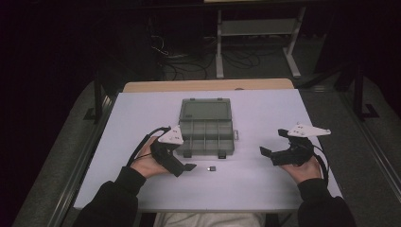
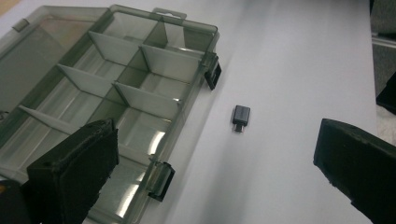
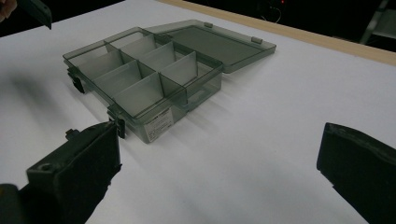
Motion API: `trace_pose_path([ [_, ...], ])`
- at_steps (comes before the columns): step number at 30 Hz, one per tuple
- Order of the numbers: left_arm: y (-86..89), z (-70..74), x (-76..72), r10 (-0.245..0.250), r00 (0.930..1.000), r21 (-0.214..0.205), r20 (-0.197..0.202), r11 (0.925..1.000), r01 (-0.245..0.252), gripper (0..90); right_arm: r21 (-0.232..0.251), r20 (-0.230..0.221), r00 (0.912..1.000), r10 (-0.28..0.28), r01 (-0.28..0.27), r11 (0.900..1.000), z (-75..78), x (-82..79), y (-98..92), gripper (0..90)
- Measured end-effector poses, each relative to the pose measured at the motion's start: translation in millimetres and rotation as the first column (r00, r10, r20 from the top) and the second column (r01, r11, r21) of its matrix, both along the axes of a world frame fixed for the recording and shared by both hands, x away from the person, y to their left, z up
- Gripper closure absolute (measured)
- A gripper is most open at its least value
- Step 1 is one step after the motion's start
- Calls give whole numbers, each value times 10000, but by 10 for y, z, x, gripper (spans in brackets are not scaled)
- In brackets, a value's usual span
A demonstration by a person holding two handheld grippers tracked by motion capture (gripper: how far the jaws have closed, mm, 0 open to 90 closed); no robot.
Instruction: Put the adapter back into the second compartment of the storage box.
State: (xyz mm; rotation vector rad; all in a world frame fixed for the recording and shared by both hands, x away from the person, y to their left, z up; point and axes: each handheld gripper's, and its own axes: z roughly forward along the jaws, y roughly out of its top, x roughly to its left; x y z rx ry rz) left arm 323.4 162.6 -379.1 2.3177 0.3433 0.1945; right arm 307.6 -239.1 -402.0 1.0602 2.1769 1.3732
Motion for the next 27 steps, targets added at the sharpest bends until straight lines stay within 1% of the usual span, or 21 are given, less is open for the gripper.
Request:
trace_pose_path([
  [4, -52, -33, -7, -132, 9999, 134, -37, 9998, 133, 0, -7, -32, 10000, 11, -11, 10000, -3, 1, 3, 0],
  [19, -185, -94, -28, -456, 9988, 228, -175, 9987, 460, 0, -21, -44, 10000, 76, -76, 10000, -7, 5, 6, 0],
  [27, -277, -120, -41, -644, 9977, 383, -210, 9971, 651, 0, -44, -88, 9999, 104, -104, 9999, -15, 10, 11, 0],
])
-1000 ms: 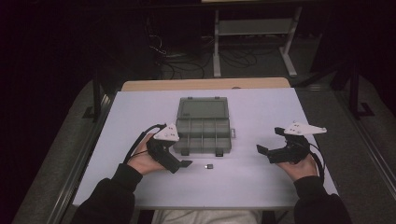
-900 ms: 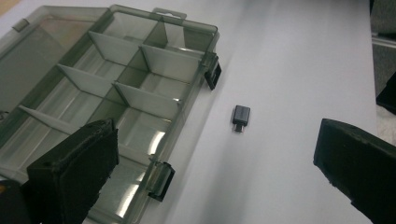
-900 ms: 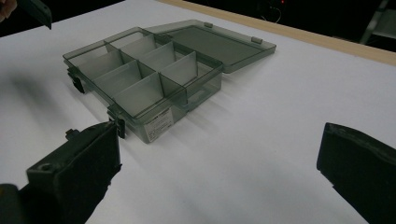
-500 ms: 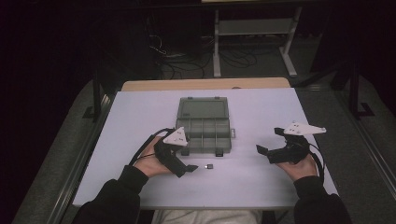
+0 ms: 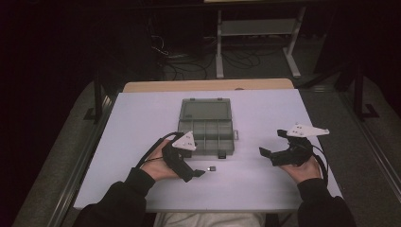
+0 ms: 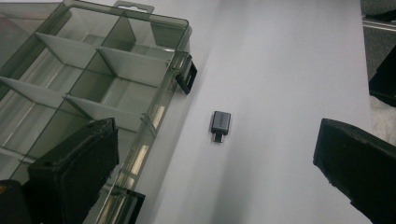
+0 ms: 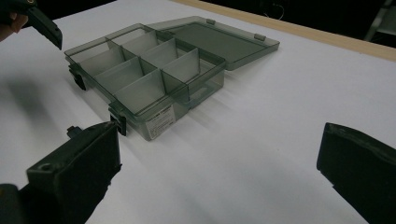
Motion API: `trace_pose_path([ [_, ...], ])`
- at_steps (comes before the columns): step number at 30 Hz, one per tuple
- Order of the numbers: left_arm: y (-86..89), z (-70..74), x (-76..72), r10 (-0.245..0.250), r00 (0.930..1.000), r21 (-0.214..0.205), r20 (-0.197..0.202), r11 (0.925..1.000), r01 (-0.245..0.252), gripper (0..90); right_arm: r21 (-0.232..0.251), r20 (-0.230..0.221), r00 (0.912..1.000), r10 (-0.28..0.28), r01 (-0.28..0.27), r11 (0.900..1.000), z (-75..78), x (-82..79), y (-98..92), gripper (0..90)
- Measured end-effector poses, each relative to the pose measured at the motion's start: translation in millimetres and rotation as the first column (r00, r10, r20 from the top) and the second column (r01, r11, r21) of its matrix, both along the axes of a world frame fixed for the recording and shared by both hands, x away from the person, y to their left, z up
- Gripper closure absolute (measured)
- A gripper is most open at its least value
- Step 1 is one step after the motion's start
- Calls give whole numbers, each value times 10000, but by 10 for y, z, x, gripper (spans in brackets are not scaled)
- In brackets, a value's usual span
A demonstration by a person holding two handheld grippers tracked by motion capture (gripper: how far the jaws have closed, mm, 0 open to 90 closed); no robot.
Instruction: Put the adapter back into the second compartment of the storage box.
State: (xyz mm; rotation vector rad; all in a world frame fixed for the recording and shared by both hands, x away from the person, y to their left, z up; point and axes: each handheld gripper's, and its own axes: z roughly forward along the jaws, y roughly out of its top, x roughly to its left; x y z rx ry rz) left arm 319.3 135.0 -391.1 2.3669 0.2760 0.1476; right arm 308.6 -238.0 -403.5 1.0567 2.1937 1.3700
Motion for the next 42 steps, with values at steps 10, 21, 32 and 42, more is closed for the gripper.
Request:
trace_pose_path([
  [10, -95, -49, -11, -185, 9998, 240, -16, 9995, 185, 0, -16, -66, 10000, 38, -38, 10000, -5, 2, 3, 0],
  [21, -237, -129, -32, -671, 9974, 580, -252, 9960, 685, 27, -37, -123, 9998, 138, -138, 9999, -11, 6, 13, 0],
  [32, -346, -216, 4, -1148, 9909, 768, -708, 9898, 1201, 130, -42, -271, 9992, 295, -296, 9996, -24, 15, 26, 0],
  [42, -393, -282, 57, -1233, 9887, 884, -858, 9875, 1308, 157, -77, -314, 9989, 358, -361, 9993, -32, 22, 32, 0],
])
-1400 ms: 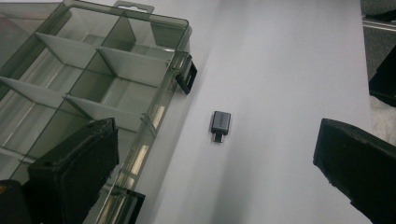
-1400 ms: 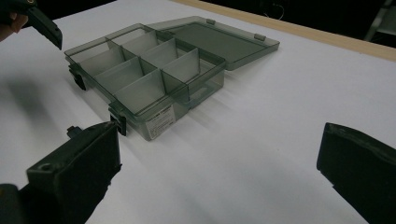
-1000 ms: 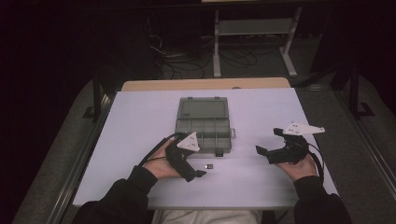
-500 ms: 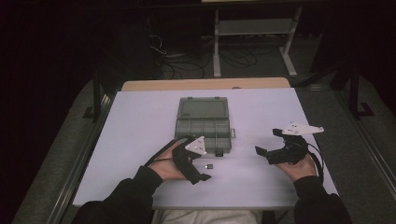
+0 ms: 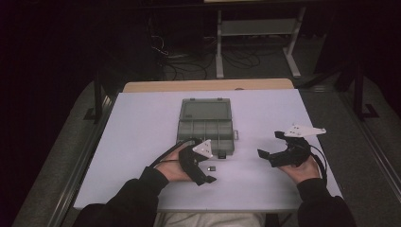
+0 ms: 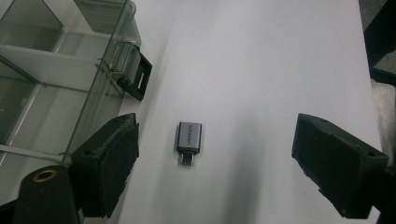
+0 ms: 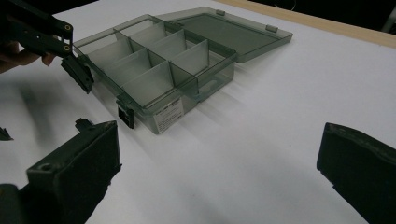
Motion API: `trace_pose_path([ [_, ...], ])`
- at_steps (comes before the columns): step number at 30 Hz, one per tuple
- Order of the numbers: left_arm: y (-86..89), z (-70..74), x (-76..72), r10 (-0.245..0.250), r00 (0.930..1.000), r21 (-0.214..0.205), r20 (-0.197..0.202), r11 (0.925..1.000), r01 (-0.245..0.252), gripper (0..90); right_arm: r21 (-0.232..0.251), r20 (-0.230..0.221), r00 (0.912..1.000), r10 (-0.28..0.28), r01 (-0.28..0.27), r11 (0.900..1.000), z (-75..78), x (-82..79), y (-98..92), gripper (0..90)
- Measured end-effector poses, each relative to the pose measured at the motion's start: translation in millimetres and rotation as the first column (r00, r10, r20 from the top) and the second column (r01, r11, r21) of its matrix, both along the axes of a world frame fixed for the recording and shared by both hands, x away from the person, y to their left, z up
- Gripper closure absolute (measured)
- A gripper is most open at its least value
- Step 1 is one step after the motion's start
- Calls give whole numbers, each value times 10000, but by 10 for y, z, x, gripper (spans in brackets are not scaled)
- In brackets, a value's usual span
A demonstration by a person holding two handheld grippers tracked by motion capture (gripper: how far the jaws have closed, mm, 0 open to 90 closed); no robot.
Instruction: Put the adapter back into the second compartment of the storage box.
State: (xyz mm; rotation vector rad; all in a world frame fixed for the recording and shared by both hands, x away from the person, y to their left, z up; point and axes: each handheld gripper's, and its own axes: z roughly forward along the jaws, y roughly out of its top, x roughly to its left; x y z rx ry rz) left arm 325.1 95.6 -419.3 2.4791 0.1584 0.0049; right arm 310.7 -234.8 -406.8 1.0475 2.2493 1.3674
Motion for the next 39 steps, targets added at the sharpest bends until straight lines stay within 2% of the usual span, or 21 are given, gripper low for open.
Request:
trace_pose_path([
  [7, -25, -50, 37, -128, 9999, 86, -47, 9999, 128, 216, -5, -16, 10000, 28, -28, 10000, -2, 3, 3, 0],
  [10, -39, -74, 46, -56, 9999, 201, 137, 9998, 53, 243, -4, -48, 10000, 34, -34, 10000, -4, 3, 6, 0],
  [19, -21, -97, 109, 44, 9999, 94, 96, 9999, -45, 422, -33, -78, 10000, 57, -57, 10000, -10, 8, 12, 0],
  [24, -31, -114, 111, -209, 9997, 163, 90, 9997, 208, 463, -38, -83, 9999, 75, -75, 10000, -10, 8, 13, 0],
  [26, -49, -128, 109, -264, 9996, 114, 100, 9996, 263, 506, -63, -107, 9999, 104, -104, 9999, -14, 11, 15, 0],
  [31, -80, -162, 115, -447, 9989, 332, 122, 9985, 443, 550, -71, -110, 9999, 128, -128, 9999, -13, 9, 18, 0],
  [39, -77, -169, 124, -395, 9991, 287, 124, 9988, 391, 626, -93, -130, 9998, 138, -140, 9999, -14, 9, 21, 0],
])
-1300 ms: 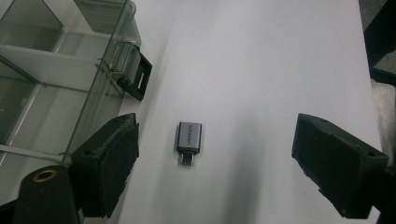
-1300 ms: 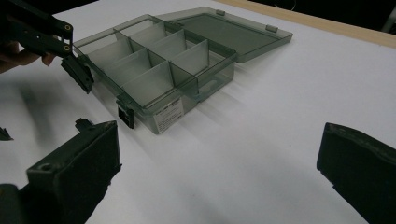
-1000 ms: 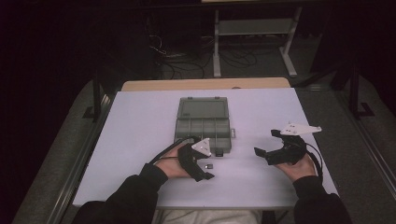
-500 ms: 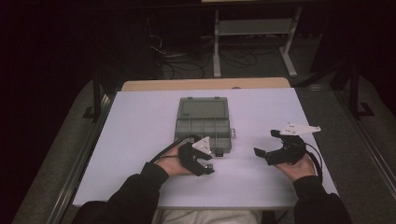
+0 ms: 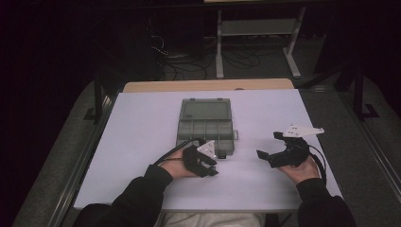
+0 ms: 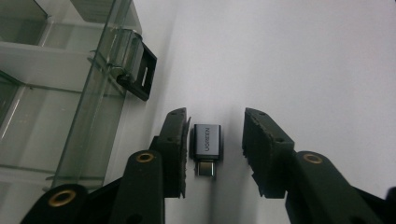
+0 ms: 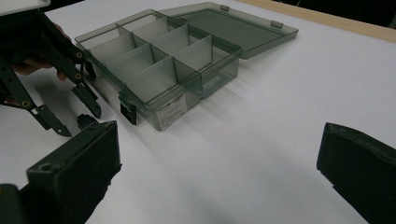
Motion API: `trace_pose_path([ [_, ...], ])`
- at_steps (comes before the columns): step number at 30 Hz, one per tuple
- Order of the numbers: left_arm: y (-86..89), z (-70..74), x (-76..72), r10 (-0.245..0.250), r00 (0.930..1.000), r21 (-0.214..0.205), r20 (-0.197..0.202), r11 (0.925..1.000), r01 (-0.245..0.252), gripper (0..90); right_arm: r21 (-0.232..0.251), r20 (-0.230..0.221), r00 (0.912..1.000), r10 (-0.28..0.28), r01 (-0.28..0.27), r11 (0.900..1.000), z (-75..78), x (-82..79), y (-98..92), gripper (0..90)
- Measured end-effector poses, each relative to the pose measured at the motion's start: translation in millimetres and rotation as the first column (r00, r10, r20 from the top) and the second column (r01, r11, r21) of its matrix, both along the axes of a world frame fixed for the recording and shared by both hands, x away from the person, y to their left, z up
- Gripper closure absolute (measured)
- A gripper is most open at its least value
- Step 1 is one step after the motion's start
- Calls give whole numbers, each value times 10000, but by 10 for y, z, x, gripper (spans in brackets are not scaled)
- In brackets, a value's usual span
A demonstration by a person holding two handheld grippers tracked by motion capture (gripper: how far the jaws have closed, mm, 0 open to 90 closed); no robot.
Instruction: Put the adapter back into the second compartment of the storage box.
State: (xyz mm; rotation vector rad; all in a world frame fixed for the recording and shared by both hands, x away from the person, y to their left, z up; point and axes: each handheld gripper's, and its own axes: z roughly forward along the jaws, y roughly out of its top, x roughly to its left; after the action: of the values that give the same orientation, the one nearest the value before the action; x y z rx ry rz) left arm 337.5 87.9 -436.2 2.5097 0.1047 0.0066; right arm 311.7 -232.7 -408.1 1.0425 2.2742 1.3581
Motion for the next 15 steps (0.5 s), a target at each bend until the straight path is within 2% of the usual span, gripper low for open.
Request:
trace_pose_path([
  [10, 12, -7, 26, -98, 9998, -120, 172, 9999, 100, 748, -4, 1, 10000, 1, -1, 10000, 0, 0, 0, 0],
  [15, 15, -4, 36, -156, 9998, -94, 120, 9998, 158, 757, 3, 1, 10000, -1, 1, 10000, 0, 0, -1, 0],
])
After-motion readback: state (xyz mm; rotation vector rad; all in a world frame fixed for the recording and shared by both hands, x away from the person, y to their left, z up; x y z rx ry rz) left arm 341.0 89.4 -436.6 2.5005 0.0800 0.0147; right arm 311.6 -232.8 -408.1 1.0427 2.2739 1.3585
